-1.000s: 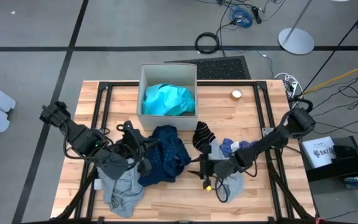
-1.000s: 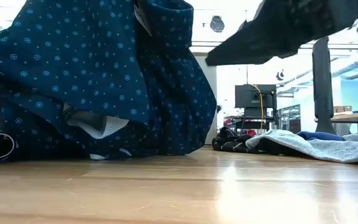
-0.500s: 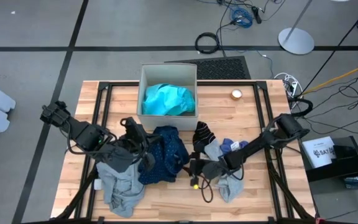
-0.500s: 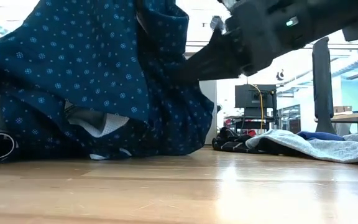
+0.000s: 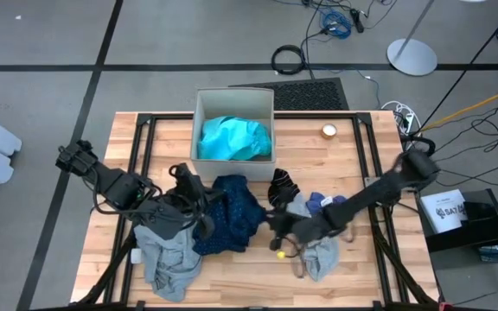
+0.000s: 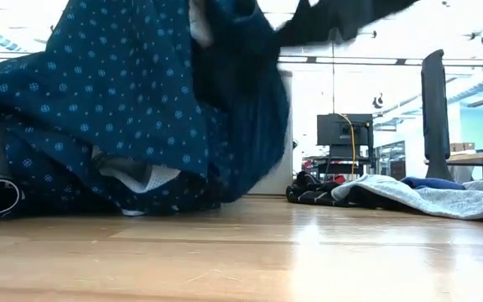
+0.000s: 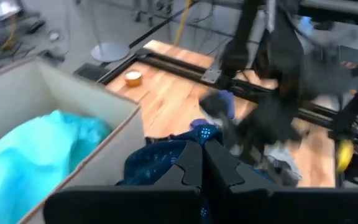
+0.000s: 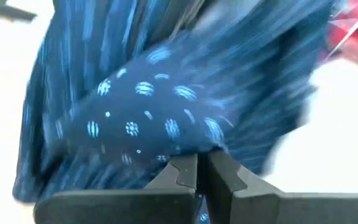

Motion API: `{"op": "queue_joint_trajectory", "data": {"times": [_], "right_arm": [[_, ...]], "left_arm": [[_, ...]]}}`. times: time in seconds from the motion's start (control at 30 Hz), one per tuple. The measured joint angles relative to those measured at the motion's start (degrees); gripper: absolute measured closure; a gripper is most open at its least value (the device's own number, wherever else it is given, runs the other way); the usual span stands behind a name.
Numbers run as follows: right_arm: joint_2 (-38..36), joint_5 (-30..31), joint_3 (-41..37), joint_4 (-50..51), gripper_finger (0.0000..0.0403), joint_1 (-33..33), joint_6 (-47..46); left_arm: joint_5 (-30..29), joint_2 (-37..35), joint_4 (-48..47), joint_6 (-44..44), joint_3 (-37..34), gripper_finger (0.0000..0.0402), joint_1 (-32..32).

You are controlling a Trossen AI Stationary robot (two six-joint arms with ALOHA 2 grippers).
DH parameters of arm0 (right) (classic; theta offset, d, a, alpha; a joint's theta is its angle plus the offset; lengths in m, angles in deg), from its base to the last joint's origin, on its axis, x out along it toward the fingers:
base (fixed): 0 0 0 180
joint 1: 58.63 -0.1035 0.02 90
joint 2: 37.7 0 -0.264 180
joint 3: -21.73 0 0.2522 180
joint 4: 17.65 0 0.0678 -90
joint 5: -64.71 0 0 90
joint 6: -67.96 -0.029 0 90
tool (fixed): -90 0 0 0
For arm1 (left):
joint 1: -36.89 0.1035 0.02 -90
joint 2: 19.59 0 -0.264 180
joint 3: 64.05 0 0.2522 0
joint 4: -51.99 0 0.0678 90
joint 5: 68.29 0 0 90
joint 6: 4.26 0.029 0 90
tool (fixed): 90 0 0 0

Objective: Sort clothes
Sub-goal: Put the dark blue polo shirt into the white laundry organizer

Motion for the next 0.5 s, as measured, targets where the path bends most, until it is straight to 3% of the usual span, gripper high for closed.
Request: {"op": "queue_joint_trajectory", "data": {"times": [0.1, 0.27, 0.5], "right_arm": [[-9.22, 3.69, 0.0, -1.35, 0.0401, -1.73, 8.03], [-23.41, 4.47, 0.02, -6.36, 0.0402, -4.38, 19.79], [-37.61, -2.08, 1.34, -14.99, 0.0403, -5.24, 30.82]], "left_arm": [[0.18, -0.94, 4.46, 5.54, 0.0, 0.0402, -1.11], [-0.05, -2.47, 15.18, 17.06, 0.11, 0.0402, -2.18], [-2.24, -6.42, 25.86, 31.39, 0.11, 0.0402, -2.34]]}}
